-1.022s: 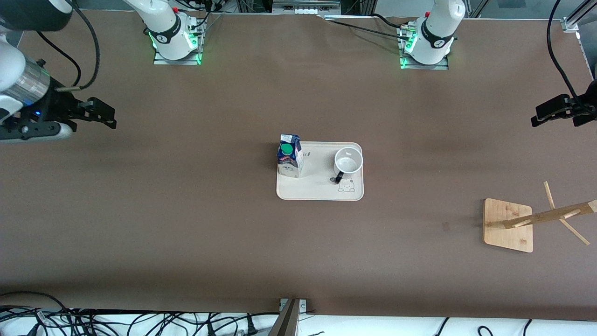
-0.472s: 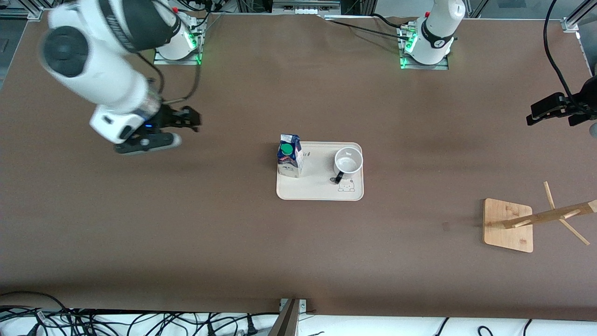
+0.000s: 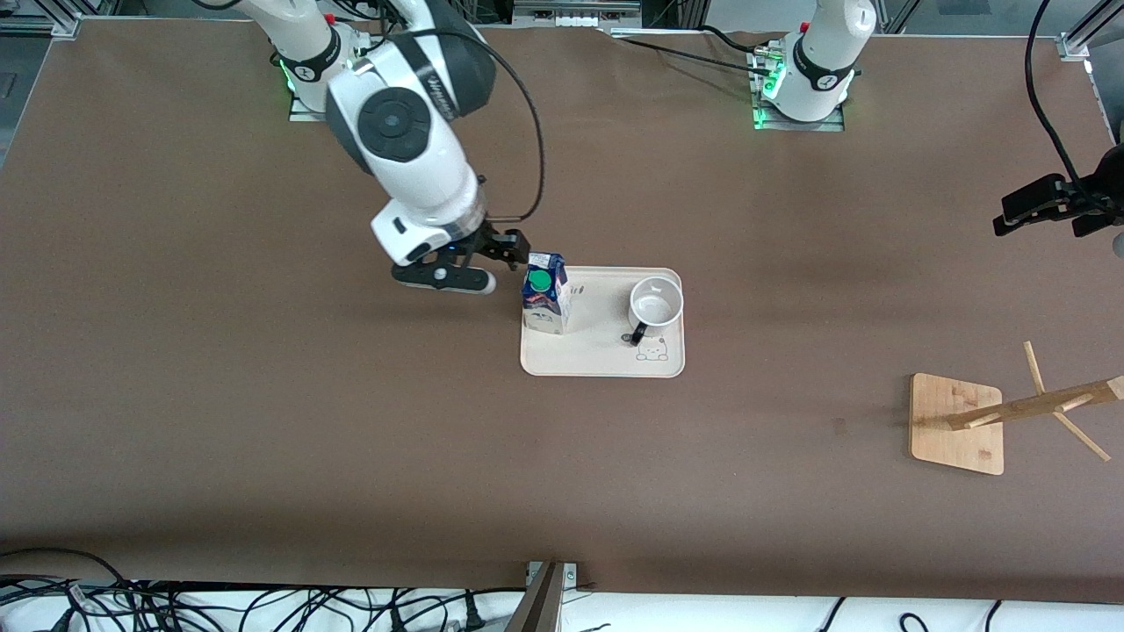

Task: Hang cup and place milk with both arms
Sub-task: 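Grasp the blue milk carton with the right gripper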

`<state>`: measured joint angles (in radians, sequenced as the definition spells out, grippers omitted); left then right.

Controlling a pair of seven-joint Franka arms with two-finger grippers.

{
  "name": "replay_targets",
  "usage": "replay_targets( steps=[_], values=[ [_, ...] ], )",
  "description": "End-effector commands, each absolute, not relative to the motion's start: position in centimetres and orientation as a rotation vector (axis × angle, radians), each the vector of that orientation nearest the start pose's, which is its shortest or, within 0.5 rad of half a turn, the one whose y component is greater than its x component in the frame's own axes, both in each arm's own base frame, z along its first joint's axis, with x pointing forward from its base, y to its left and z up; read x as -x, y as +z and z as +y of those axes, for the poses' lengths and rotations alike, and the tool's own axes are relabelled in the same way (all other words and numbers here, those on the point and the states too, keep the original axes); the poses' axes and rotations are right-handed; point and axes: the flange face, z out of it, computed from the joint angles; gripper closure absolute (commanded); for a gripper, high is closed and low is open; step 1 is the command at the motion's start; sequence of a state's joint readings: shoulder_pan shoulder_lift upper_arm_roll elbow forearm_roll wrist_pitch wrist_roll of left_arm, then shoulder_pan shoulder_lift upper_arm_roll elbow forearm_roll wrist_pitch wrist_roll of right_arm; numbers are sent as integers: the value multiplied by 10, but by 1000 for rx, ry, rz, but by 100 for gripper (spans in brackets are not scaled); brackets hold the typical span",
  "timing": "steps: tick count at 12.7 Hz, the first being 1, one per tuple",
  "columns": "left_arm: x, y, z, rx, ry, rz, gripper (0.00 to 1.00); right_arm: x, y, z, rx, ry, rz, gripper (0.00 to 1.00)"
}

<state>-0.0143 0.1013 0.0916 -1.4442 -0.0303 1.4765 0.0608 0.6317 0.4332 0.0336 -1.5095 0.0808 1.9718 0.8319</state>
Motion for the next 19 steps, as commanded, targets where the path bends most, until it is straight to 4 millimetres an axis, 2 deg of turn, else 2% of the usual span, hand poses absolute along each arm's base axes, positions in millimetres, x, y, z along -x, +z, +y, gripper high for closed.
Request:
replay_targets(
  steps=[1,5,7,8,10,11,13,14,15,16,17,19],
  values=[
    [-571,624,37,3176,105,5,0,-541,393,465,2983,23,464,0],
    [-572,623,37,3168,103,8,0,-527,360,495,2973,7,512,0],
    [-573,624,36,3174,88,11,0,-518,342,502,2987,26,532,0],
    [-574,630,29,3178,69,27,0,-515,340,504,2987,29,552,5],
    [-574,631,8,3168,78,77,0,-517,337,501,3003,32,540,34],
    [-574,631,7,3168,78,77,0,-519,339,498,3007,27,512,45],
    [-579,623,6,3169,95,77,0,-523,352,489,3023,40,491,50],
    [-580,619,5,3172,107,77,0,-523,367,484,3034,49,486,50],
    [-580,616,4,3178,117,75,0,-523,390,474,3046,68,456,50],
    [-586,606,2,3185,136,80,0,-528,409,454,3071,97,425,51],
    [-596,589,-11,3202,178,107,0,-537,430,429,3082,120,400,51],
    [-610,561,-44,3200,212,186,0,-552,460,383,3078,179,262,51]
  ],
)
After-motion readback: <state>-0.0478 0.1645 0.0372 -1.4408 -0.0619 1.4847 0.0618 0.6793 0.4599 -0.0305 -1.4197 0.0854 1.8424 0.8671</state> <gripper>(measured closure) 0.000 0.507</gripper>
